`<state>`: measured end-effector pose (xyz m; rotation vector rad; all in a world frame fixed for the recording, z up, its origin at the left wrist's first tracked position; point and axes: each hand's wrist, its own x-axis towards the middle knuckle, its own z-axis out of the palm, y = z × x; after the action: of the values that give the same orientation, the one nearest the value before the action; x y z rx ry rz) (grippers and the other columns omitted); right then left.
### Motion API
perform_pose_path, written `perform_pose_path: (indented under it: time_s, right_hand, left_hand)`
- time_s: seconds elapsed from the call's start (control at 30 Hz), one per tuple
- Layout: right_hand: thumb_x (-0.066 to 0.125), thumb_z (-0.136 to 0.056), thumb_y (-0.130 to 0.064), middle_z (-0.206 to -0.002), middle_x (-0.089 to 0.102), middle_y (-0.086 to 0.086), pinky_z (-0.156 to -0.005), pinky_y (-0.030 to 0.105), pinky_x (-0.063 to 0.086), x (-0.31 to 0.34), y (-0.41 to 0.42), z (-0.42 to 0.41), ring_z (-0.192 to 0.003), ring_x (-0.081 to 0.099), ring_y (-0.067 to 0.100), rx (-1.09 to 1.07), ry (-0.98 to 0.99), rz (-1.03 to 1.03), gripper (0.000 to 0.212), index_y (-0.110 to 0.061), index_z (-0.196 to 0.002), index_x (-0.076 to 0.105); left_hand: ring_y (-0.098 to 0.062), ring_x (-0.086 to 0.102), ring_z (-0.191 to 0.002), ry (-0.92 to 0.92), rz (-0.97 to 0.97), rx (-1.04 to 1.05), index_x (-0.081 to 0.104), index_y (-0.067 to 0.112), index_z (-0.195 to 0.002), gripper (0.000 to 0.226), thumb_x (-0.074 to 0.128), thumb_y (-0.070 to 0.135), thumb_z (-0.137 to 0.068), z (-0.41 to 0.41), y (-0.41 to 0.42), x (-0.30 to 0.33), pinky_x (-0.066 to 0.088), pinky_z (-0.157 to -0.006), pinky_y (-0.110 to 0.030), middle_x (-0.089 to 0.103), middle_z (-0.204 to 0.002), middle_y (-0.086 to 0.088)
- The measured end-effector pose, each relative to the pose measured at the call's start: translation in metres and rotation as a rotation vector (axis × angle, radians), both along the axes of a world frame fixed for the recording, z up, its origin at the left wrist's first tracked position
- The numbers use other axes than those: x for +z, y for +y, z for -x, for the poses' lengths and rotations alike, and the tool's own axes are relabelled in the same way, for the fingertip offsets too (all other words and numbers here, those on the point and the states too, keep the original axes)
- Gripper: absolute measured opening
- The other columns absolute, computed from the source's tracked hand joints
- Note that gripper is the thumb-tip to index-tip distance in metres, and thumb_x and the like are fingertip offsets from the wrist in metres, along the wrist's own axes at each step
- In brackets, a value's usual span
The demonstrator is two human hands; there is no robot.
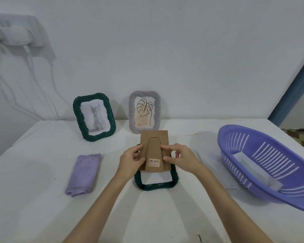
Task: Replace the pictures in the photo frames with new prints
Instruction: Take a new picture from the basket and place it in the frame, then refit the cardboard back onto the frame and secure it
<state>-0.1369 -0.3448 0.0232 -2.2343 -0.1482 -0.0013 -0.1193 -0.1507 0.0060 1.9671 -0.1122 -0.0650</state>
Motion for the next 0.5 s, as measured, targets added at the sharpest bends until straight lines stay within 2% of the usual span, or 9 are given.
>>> perform_pose_path:
  time_s: [0.13, 0.27, 0.4, 0.5]
  right_hand:
    - [0.068, -0.081, -0.007, -0.109, 0.054, -0.003, -0.068, -0.001, 0.036, -0.003, -0.009, -0.005, -0.070, 0.044, -0.010, 0.089, 0.082, 0.085, 0.053, -0.024, -0.128, 0.053]
    - [0.072, -0.077, -0.011, -0.118, 0.060, 0.003, -0.068, -0.002, 0.035, -0.017, -0.010, -0.006, -0.071, 0.042, -0.006, 0.107, 0.080, 0.133, 0.055, -0.027, -0.127, 0.054]
    - [0.074, -0.076, -0.014, -0.104, 0.060, 0.000, -0.068, 0.002, 0.035, -0.029, -0.013, -0.009, -0.075, 0.042, -0.004, 0.122, 0.070, 0.184, 0.057, -0.031, -0.126, 0.054]
    - [0.073, -0.077, -0.012, -0.091, 0.052, -0.007, -0.065, 0.005, 0.035, -0.035, -0.015, -0.009, -0.077, 0.043, -0.003, 0.129, 0.080, 0.200, 0.058, -0.031, -0.128, 0.052]
  left_hand:
    - [-0.016, 0.055, -0.092, 0.040, -0.087, -0.019, 0.048, 0.011, -0.132, 0.063, 0.069, -0.002, -0.075, 0.001, 0.005, -0.005, 0.045, -0.082, -0.024, 0.059, -0.116, -0.013]
    - [-0.015, 0.055, -0.090, 0.061, -0.137, -0.016, 0.049, 0.012, -0.131, 0.064, 0.071, -0.002, -0.073, 0.004, 0.006, -0.009, 0.045, -0.081, -0.023, 0.060, -0.113, -0.013]
    - [-0.015, 0.055, -0.089, 0.073, -0.146, -0.012, 0.049, 0.012, -0.131, 0.066, 0.074, 0.000, -0.071, 0.006, 0.006, -0.014, 0.045, -0.081, -0.022, 0.059, -0.118, -0.011]
    - [-0.014, 0.054, -0.089, 0.077, -0.131, -0.015, 0.048, 0.011, -0.132, 0.068, 0.074, 0.000, -0.071, 0.009, 0.004, -0.016, 0.043, -0.078, -0.020, 0.057, -0.119, -0.009]
